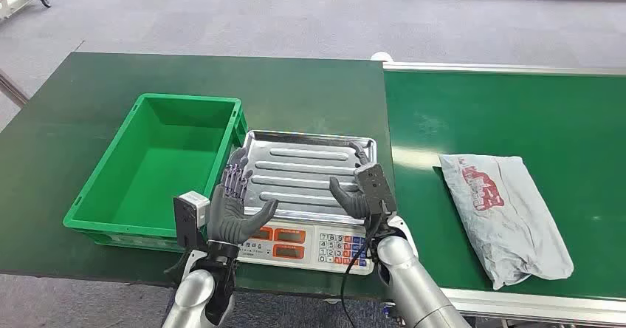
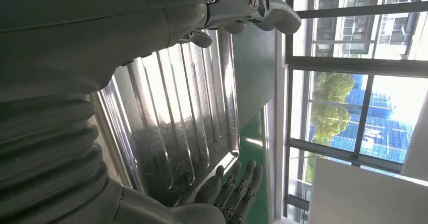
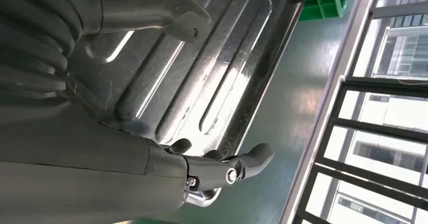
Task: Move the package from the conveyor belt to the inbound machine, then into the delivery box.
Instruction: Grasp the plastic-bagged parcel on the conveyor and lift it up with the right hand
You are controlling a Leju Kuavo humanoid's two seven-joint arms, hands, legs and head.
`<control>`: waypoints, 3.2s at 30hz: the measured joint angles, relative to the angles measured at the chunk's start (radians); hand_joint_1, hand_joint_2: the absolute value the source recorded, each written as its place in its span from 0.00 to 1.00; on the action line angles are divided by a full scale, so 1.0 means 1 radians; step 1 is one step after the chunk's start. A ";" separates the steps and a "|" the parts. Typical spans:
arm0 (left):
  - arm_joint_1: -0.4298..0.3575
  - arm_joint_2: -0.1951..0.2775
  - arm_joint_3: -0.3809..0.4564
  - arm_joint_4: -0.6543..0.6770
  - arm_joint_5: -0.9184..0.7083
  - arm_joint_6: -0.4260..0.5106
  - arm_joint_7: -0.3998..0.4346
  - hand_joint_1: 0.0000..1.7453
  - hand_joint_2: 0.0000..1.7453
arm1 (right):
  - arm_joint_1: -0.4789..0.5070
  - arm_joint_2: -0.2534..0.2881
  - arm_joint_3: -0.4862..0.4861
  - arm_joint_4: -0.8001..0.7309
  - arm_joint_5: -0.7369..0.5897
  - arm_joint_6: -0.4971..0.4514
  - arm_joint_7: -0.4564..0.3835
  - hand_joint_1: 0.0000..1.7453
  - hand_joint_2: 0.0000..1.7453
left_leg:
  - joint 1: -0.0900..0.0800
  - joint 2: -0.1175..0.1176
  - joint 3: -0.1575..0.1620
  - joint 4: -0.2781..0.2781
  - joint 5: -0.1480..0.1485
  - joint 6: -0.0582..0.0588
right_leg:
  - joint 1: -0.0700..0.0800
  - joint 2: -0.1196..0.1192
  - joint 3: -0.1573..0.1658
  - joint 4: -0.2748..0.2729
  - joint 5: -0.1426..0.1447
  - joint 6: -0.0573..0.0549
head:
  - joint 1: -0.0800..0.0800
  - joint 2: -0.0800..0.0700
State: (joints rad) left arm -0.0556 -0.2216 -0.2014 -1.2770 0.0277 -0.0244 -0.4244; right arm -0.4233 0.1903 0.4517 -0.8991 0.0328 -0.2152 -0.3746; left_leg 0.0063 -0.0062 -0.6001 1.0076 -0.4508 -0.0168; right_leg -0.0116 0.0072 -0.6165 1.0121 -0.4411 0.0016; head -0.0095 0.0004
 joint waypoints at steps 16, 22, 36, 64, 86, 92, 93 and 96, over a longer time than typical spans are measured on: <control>0.047 0.000 0.034 -0.065 -0.012 -0.022 0.018 0.00 1.00 | 0.044 -0.098 -0.197 -0.054 0.263 -0.083 0.113 0.00 1.00 | 0.000 -0.001 0.000 0.000 -0.001 0.001 | -0.002 -0.001 0.000 0.000 0.000 0.001 | 0.000 0.000; 0.047 0.000 0.036 -0.068 -0.011 -0.028 0.019 0.00 1.00 | 0.066 -0.149 -0.311 -0.056 0.345 -0.140 0.139 0.00 1.00 | -0.001 -0.001 0.000 0.000 -0.001 0.001 | -0.002 -0.001 0.000 0.000 0.000 0.001 | 0.000 0.000; 0.038 0.000 0.040 -0.068 -0.010 -0.030 0.021 0.00 1.00 | 0.104 -0.190 -0.471 -0.055 0.431 -0.184 0.164 0.00 1.00 | -0.001 -0.001 0.000 0.000 -0.001 0.001 | -0.002 0.000 0.000 0.000 0.000 0.001 | 0.000 0.000; -0.006 -0.002 0.037 -0.067 0.013 -0.061 0.059 0.00 1.00 | -0.136 -0.257 -0.567 0.488 0.761 -0.040 0.497 0.00 1.00 | -0.001 0.000 0.015 0.001 -0.004 0.005 | -0.003 0.000 0.017 -0.002 -0.003 0.005 | 0.000 0.000; -0.018 0.005 0.037 -0.066 0.021 -0.047 0.056 0.00 1.00 | -0.170 -0.222 -0.574 0.520 0.758 0.002 0.461 1.00 1.00 | -0.001 0.001 0.019 0.001 -0.005 0.007 | -0.002 0.001 0.021 -0.003 -0.003 0.006 | 0.000 0.000; -0.023 0.006 0.037 -0.064 0.021 -0.047 0.056 0.00 1.00 | -0.171 -0.219 -0.582 0.522 0.753 0.000 0.453 1.00 1.00 | -0.001 0.001 0.019 0.001 -0.006 0.007 | -0.002 0.001 0.021 -0.003 -0.005 0.006 | 0.000 0.000; -0.025 0.006 0.037 -0.063 0.021 -0.047 0.056 0.00 1.00 | -0.171 -0.218 -0.583 0.522 0.753 -0.002 0.449 1.00 1.00 | -0.001 0.001 0.019 0.001 -0.006 0.007 | -0.002 0.001 0.021 -0.003 -0.005 0.006 | 0.000 0.000; -0.028 0.006 0.037 -0.061 0.021 -0.046 0.056 0.00 1.00 | -0.170 -0.216 -0.584 0.522 0.754 -0.022 0.425 1.00 1.00 | -0.001 0.001 0.019 0.001 -0.006 0.007 | -0.003 0.000 0.021 -0.003 -0.005 0.006 | 0.000 0.000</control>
State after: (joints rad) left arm -0.0838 -0.2159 -0.1640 -1.3375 0.0488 -0.0708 -0.3682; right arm -0.5932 -0.0255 -0.1319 -0.3773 0.7865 -0.2369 0.0502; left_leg 0.0052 -0.0054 -0.5814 1.0088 -0.4570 -0.0098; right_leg -0.0142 0.0076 -0.5956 1.0094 -0.4458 0.0079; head -0.0095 0.0004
